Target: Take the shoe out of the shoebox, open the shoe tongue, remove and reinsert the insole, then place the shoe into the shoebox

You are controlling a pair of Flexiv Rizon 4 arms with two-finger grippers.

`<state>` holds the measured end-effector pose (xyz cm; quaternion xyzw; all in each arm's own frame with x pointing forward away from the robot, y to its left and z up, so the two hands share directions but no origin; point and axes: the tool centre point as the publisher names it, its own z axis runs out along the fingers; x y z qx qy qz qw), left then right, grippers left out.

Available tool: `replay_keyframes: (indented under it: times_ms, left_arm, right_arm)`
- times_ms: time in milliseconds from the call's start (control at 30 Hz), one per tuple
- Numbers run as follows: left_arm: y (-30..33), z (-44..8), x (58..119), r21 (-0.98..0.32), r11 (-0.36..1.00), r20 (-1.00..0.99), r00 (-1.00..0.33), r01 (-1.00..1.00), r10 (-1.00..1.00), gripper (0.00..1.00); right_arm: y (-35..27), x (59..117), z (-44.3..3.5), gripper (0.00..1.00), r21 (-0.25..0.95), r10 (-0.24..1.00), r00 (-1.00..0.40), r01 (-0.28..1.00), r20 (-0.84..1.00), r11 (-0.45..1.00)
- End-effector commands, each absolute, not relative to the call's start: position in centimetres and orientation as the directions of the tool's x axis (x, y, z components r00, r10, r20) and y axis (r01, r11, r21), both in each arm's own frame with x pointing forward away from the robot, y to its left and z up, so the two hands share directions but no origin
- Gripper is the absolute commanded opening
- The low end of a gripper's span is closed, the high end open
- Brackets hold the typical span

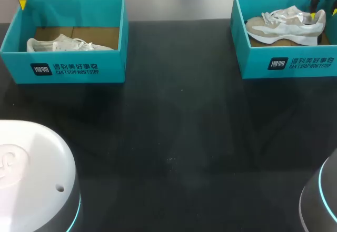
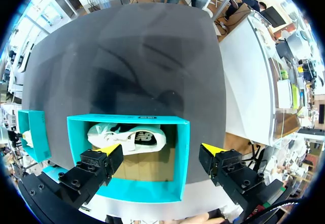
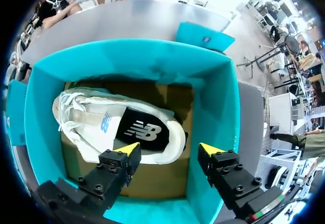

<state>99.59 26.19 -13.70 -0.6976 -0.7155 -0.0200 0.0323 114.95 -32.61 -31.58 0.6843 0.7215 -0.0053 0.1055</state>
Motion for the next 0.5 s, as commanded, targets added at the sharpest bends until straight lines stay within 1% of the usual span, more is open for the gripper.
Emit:
replay_keyframes:
  times_ms: [33,133,167,233,367,467,500]
  left_arm:
    - [26.2,-13.6,99.6,-0.017,0.025,0.076,-0.023,1.000,0.997,1.00]
    - [26.2,-13.6,99.6,-0.017,0.025,0.076,-0.023,1.000,0.997,1.00]
    - [26.2,-13.6,99.6,-0.017,0.025,0.076,-0.023,1.000,0.997,1.00]
    - [26.2,-13.6,99.6,-0.017,0.025,0.076,-0.023,1.000,0.997,1.00]
    - [26.2,-13.6,99.6,-0.017,0.025,0.076,-0.023,1.000,0.997,1.00]
    - [26.2,-13.6,99.6,-0.017,0.025,0.076,-0.023,1.000,0.997,1.00]
    - [26.2,-13.6,99.6,-0.017,0.025,0.076,-0.023,1.000,0.997,1.00]
  right_arm:
    - [-33.1,116.3,-32.7,0.65,0.114,0.988,-0.030,0.992,-0.154,0.048]
    - [-33.4,116.6,-33.2,0.70,0.109,0.988,-0.021,0.993,-0.151,0.038]
    - [-33.5,116.7,-33.5,0.67,0.105,0.988,-0.014,0.994,-0.155,0.031]
    - [-33.7,116.9,-33.7,0.66,0.103,0.989,-0.010,0.994,-0.149,0.026]
    - [-33.8,117.1,-34.1,0.71,0.097,0.988,-0.002,0.995,-0.154,0.017]
    - [-34.0,117.2,-34.6,0.71,0.089,0.988,0.004,0.996,-0.152,0.010]
    - [-34.0,117.2,-34.8,0.74,0.083,0.988,0.008,0.997,-0.152,0.005]
